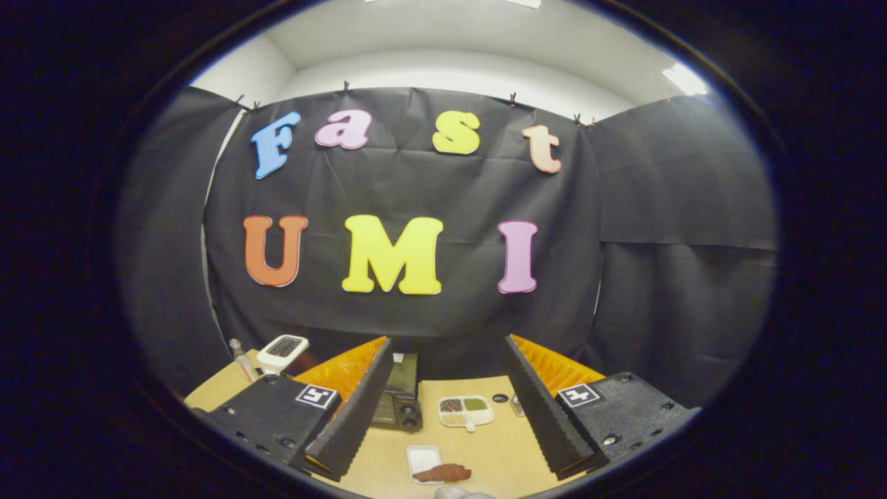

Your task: Open the toaster oven, put the food inside, and close the toaster oven door.

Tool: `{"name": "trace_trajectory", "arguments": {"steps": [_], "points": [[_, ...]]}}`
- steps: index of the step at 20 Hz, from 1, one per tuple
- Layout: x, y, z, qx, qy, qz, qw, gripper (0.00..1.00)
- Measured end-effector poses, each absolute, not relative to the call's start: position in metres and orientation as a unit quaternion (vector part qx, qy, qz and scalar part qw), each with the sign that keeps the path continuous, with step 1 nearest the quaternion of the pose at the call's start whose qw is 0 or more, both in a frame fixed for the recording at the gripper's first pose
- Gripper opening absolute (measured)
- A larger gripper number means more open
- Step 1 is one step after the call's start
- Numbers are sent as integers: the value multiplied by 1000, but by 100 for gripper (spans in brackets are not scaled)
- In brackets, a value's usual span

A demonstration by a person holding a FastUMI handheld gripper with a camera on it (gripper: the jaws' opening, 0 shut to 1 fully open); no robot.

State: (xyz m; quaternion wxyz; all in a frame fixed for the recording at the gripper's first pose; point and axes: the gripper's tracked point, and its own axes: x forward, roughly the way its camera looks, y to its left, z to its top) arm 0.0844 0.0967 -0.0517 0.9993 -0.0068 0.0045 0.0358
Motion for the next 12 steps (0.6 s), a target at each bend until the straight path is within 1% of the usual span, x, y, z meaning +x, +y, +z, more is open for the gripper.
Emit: {"name": "trace_trajectory", "arguments": {"steps": [6,12], "points": [[140,171,-112,10,27,67,997,100],[193,237,-185,4,64,81,995,100]]}}
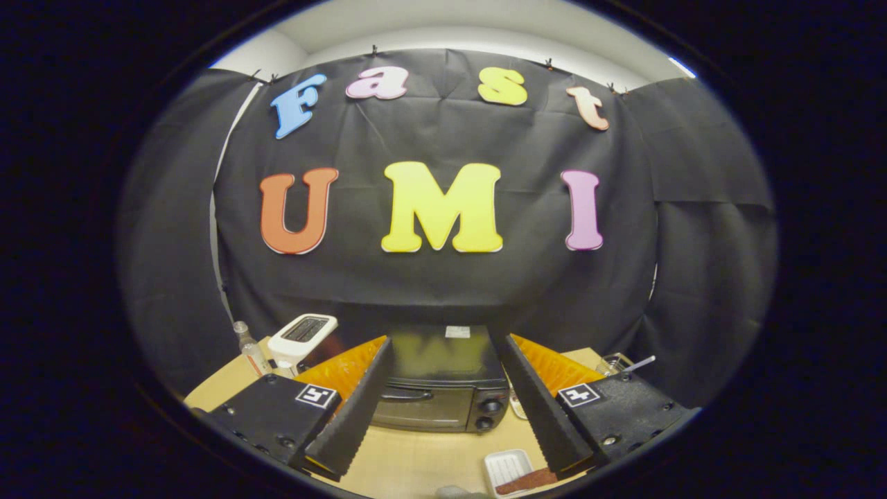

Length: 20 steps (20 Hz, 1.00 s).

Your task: Open the toaster oven, put the food inside, and close the toaster oven door.

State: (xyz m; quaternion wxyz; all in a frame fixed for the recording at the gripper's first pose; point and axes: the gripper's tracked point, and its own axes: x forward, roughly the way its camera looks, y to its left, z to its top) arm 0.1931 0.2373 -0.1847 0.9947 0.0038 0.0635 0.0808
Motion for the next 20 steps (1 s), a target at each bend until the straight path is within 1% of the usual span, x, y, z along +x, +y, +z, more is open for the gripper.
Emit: {"name": "trace_trajectory", "arguments": {"steps": [8,12,20], "points": [[255,298,-263,-11,111,78,991,100],[266,310,-287,-20,134,77,988,100],[264,310,-290,2,139,73,988,100]]}}
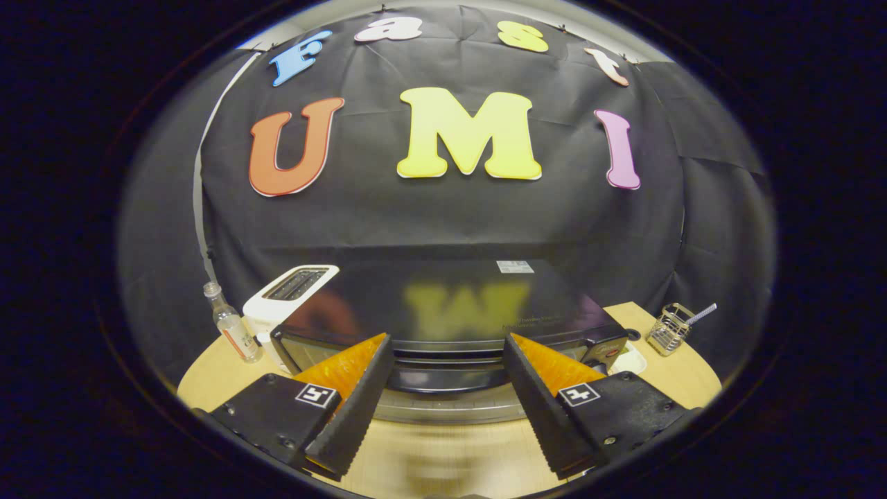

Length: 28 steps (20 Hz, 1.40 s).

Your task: Open the toaster oven, put the food inside, and close the toaster oven door.

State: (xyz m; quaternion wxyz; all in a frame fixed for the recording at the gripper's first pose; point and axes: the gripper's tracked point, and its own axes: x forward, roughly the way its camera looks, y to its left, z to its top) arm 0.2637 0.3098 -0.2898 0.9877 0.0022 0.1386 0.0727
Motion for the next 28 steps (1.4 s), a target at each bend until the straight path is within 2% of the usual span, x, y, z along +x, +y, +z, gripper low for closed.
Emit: {"name": "trace_trajectory", "arguments": {"steps": [4,18,28], "points": [[255,310,-296,3,141,73,987,100],[155,296,-354,-26,187,75,979,100],[126,289,-402,-8,240,82,967,100]]}}
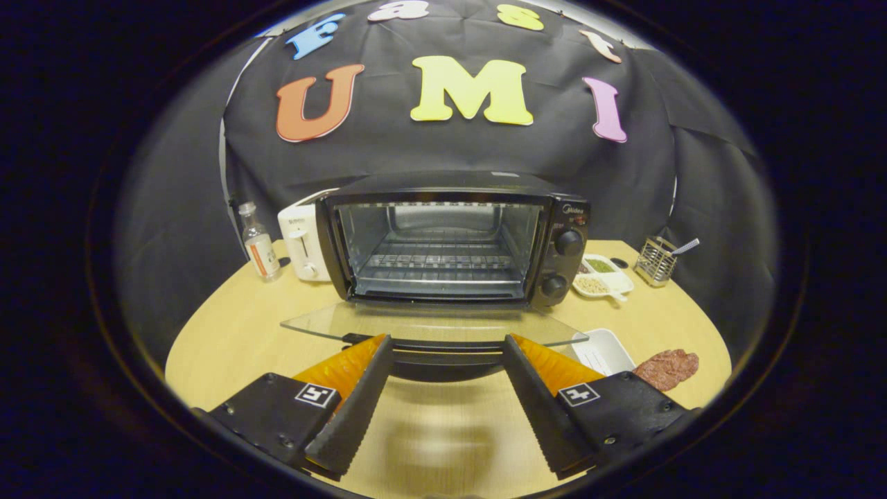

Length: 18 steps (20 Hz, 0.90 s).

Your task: Open the toaster oven, put the food inside, and close the toaster oven door.

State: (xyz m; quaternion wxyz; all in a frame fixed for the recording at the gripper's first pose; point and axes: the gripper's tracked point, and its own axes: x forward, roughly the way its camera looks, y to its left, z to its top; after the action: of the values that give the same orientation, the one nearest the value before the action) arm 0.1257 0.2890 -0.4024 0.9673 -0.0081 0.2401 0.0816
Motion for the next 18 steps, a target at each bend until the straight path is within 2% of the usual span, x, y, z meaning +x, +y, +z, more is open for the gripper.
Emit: {"name": "trace_trajectory", "arguments": {"steps": [11,18], "points": [[107,285,-472,11,330,86,940,100],[106,283,-474,-23,323,92,942,100]]}}
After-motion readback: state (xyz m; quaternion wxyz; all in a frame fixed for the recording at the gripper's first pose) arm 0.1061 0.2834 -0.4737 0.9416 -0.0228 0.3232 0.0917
